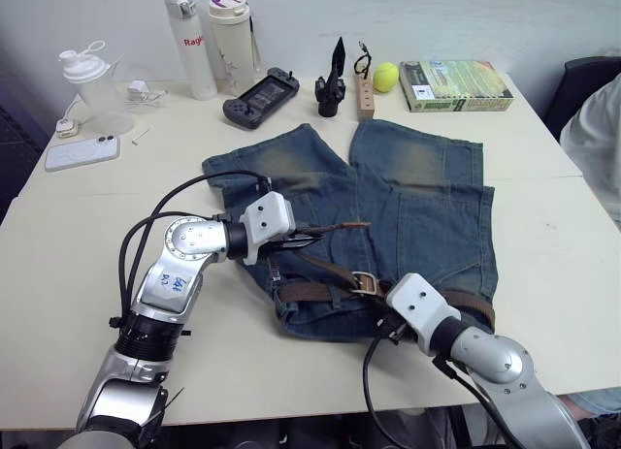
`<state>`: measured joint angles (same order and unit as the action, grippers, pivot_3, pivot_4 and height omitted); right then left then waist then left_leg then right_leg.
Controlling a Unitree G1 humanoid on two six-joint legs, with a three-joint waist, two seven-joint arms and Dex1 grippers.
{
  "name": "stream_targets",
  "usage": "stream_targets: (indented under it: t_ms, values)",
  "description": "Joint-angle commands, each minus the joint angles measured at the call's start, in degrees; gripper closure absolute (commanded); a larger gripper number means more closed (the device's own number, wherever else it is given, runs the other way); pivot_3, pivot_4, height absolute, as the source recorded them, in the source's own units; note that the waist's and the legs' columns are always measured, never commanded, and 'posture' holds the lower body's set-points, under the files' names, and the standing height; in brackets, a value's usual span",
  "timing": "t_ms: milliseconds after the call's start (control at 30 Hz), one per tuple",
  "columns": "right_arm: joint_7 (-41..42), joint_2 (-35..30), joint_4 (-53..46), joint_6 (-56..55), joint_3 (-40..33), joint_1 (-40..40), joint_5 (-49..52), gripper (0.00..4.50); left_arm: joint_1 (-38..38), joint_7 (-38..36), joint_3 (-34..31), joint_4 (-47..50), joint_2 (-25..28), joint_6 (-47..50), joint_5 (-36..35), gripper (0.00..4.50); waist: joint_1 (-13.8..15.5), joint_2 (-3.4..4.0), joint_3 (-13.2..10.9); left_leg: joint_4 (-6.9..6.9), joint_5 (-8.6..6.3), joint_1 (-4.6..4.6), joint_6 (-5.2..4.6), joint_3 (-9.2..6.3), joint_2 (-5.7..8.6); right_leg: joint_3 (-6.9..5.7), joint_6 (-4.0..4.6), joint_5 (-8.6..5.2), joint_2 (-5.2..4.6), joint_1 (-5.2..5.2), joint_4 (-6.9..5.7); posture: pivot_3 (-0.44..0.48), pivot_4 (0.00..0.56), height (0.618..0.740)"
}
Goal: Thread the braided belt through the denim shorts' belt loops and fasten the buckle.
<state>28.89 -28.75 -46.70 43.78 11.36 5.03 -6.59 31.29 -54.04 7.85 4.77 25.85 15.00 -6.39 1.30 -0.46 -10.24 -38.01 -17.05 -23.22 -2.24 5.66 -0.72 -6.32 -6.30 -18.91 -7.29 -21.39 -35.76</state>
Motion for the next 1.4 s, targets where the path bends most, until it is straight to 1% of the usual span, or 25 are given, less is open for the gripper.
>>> stream_targets:
  t_ms: [33,167,400,667,767,900,1333,1400]
  values:
    - [-0.98,-0.36,-1.60,0.82,-0.96,-1.75,-0.04,4.41,1.44,0.84,0.25,-0.13,0.82,-0.41,0.21,4.50,-0.01,0.00,0.00,-0.01,0.00,0.00,0.00,0.00,0.00,0.00,0.00,0.00,0.00,0.00,-0.01,0.000,0.150,0.740]
    - [-1.37,-0.50,-2.28,1.26,0.81,-4.07,-0.78,4.41,1.51,0.89,0.64,-0.53,1.00,-0.01,0.34,4.50,-0.03,0.00,0.00,-0.01,0.00,0.00,0.00,0.02,-0.01,0.02,0.00,0.00,0.00,-0.04,-0.05,0.000,0.150,0.740]
    - [-1.55,-3.54,-1.52,-1.47,4.94,-7.06,-4.13,4.41,1.92,0.68,3.07,-1.85,2.51,-0.30,2.62,4.50,-0.14,0.00,0.00,-0.02,0.01,0.00,-0.01,0.08,-0.01,0.05,0.00,0.00,0.08,-0.08,-0.08,0.000,0.150,0.740]
    - [-1.85,-2.83,-0.91,-0.82,6.06,-8.68,-5.37,4.41,1.46,-2.03,6.21,-2.24,6.04,-0.18,4.82,4.50,-0.16,0.00,0.00,-0.02,0.01,0.00,-0.01,0.16,-0.03,0.11,0.00,0.00,0.13,-0.12,-0.09,0.000,0.150,0.740]
    - [-1.67,-2.95,-0.74,-0.73,6.35,-9.17,-5.58,4.41,1.48,-2.24,6.51,-1.84,6.31,0.25,4.73,4.50,-0.15,0.00,0.00,-0.02,0.01,0.00,-0.01,0.16,-0.03,0.12,0.00,0.00,0.12,-0.12,-0.09,0.000,0.150,0.740]
    - [-1.56,-2.98,-0.71,-1.00,6.70,-9.56,-5.75,4.41,1.32,-2.04,7.78,-2.47,7.36,-1.29,6.89,4.50,-0.19,0.00,0.00,-0.02,0.01,0.00,-0.01,0.16,-0.04,0.13,0.00,0.00,0.12,-0.13,-0.10,0.000,0.150,0.740]
    - [0.38,-5.38,-0.06,-3.47,10.26,-12.31,-8.33,4.41,3.20,-1.84,9.05,-3.41,6.38,-2.78,8.52,4.50,-0.24,0.00,0.00,-0.05,0.02,0.00,-0.03,0.21,-0.04,0.16,0.00,0.00,0.15,-0.14,-0.13,0.000,0.150,0.740]
    - [0.54,-5.21,0.04,-3.52,10.54,-12.42,-8.54,4.41,4.05,-1.97,10.30,-4.35,6.35,-4.63,10.03,4.50,-0.22,0.00,0.00,-0.05,0.02,0.00,-0.03,0.20,-0.04,0.16,0.00,0.00,0.15,-0.14,-0.13,0.000,0.150,0.740]
